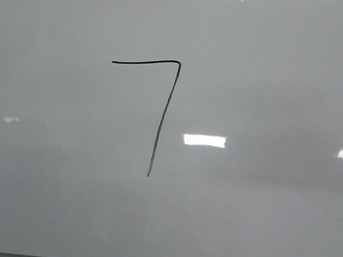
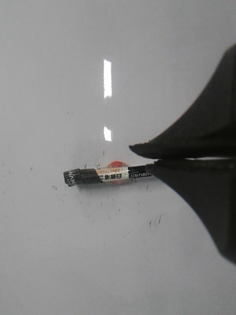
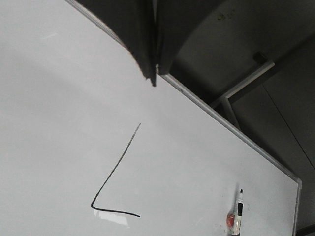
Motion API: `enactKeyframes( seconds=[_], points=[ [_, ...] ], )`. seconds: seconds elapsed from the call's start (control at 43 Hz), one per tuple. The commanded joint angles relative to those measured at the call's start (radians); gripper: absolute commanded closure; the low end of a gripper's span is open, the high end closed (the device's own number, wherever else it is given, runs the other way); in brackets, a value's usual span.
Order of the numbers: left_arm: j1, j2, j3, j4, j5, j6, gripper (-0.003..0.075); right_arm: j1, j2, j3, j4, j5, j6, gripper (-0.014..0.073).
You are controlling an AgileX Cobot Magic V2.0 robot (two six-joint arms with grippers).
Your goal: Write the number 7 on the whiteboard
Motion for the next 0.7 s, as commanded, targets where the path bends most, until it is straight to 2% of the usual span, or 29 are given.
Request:
enactKeyframes(
  seconds=[0.0, 0.093, 0.233, 0.349, 0.488, 0.674],
  points=[
    [0.001, -0.015, 0.003, -0.008, -0.084, -0.008, 0.0741, -0.007, 0.003, -0.027, 0.034, -0.048, 0.000, 0.0655],
    [0.001, -0.015, 0.003, -0.008, -0.084, -0.008, 0.0741, -0.007, 0.003, -0.027, 0.035, -0.056, 0.000, 0.0655],
    [0.001, -0.015, 0.003, -0.008, -0.084, -0.008, 0.0741, -0.007, 0.002, -0.026, 0.022, -0.143, -0.001, 0.0655],
    [0.001, -0.015, 0.003, -0.008, -0.084, -0.008, 0.0741, -0.010, -0.003, 0.011, -0.075, -0.323, 0.042, 0.0655],
    [0.001, -0.015, 0.003, -0.008, -0.084, -0.008, 0.0741, -0.055, -0.055, 0.116, -0.253, -0.537, 0.311, 0.0655],
    [0.001, -0.015, 0.003, -0.008, -0.084, -0.008, 0.0741, -0.170, -0.174, 0.237, -0.553, -0.596, 0.633, 0.0655]
  ],
)
